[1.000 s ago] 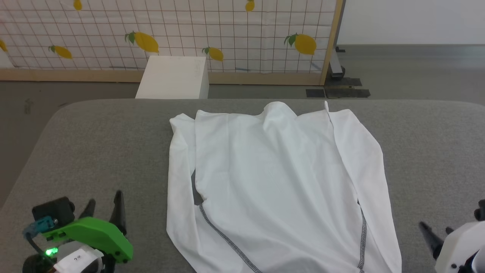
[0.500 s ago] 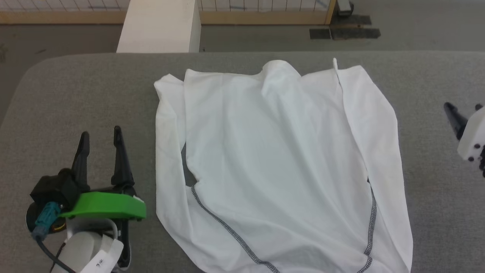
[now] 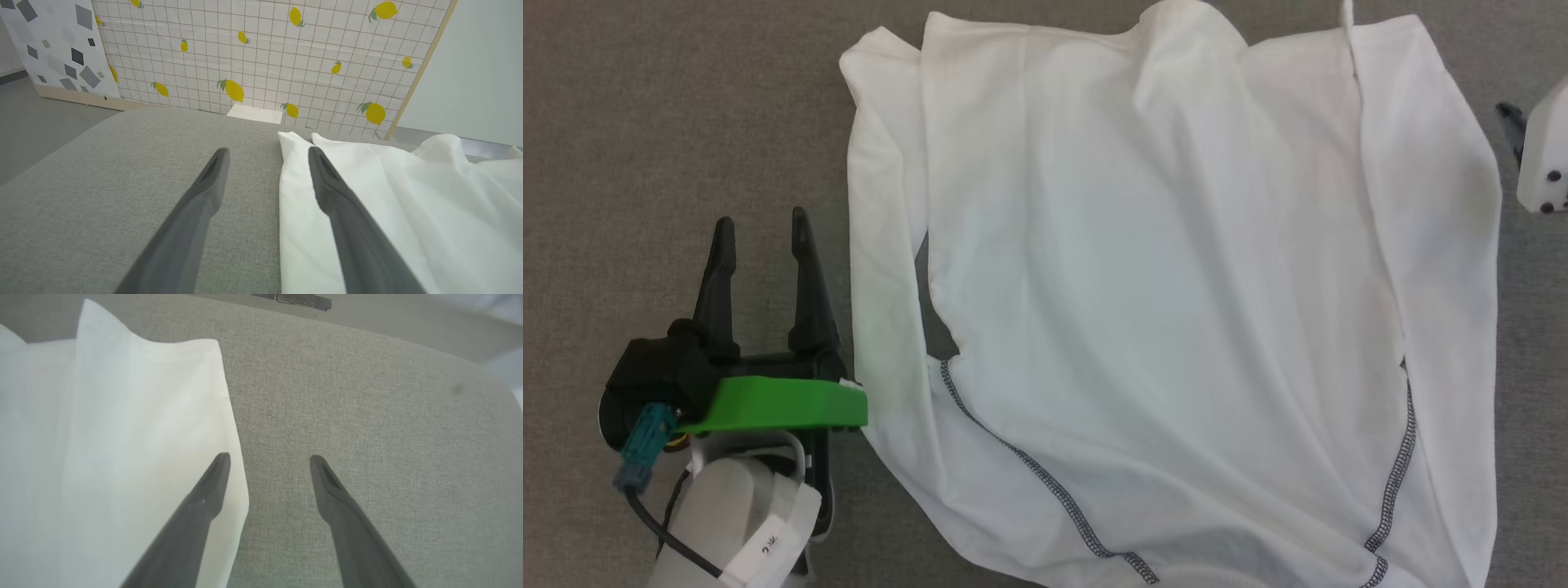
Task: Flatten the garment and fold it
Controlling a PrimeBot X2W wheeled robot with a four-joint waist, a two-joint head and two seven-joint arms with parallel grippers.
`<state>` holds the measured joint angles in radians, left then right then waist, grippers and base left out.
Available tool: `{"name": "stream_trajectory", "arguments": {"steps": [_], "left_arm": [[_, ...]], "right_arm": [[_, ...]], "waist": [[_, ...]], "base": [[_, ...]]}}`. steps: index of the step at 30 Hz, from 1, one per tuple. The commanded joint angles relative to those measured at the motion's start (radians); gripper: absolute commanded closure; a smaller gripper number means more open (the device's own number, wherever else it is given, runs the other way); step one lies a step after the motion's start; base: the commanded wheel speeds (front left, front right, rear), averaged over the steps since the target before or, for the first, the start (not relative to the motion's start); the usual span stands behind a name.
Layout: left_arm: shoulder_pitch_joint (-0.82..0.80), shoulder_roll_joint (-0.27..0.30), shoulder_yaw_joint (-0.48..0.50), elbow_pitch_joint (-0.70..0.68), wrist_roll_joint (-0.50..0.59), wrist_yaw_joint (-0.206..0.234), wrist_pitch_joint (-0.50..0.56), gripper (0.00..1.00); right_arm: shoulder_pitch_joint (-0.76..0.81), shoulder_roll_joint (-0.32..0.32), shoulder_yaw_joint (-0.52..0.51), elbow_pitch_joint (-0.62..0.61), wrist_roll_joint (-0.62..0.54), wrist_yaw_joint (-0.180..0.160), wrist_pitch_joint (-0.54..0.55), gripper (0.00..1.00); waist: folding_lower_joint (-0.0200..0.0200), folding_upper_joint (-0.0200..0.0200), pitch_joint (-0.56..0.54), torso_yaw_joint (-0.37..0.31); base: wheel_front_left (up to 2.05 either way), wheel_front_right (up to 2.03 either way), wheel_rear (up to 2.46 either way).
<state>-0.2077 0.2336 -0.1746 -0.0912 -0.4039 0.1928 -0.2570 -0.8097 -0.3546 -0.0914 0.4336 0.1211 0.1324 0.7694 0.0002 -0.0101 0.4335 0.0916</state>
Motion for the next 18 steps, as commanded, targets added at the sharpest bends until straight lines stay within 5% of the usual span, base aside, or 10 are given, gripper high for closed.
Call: {"name": "stream_trajectory", "arguments": {"steps": [1,14,15,18], "left_arm": [[-0.024,-0.011,0.004,-0.003,0.013,-0.011,-0.004,0.0],[-0.036,-0.065,0.032,0.029,0.06,-0.057,-0.005,0.0],[-0.036,-0.067,0.034,0.033,0.063,-0.061,-0.005,0.0],[-0.034,-0.075,0.039,0.043,0.069,-0.069,-0.005,0.0]], "right_arm": [[-0.038,-0.003,0.013,0.019,-0.012,-0.002,-0.008,0.0],[-0.118,-0.022,0.155,0.182,0.018,-0.002,0.092,0.02],[-0.119,-0.024,0.161,0.187,0.029,-0.002,0.103,1.0],[-0.122,-0.034,0.154,0.189,0.047,-0.002,0.106,1.0]], "waist": [[-0.0002,0.0099,0.09,0.046],[-0.0002,0.0099,0.123,0.047],[-0.0002,0.0099,0.121,0.046],[-0.0002,0.0099,0.107,0.044]], "base": [[0.0,0.0,0.0],[0.0,0.0,0.0],[0.0,0.0,0.0],[0.0,0.0,0.0]]}}
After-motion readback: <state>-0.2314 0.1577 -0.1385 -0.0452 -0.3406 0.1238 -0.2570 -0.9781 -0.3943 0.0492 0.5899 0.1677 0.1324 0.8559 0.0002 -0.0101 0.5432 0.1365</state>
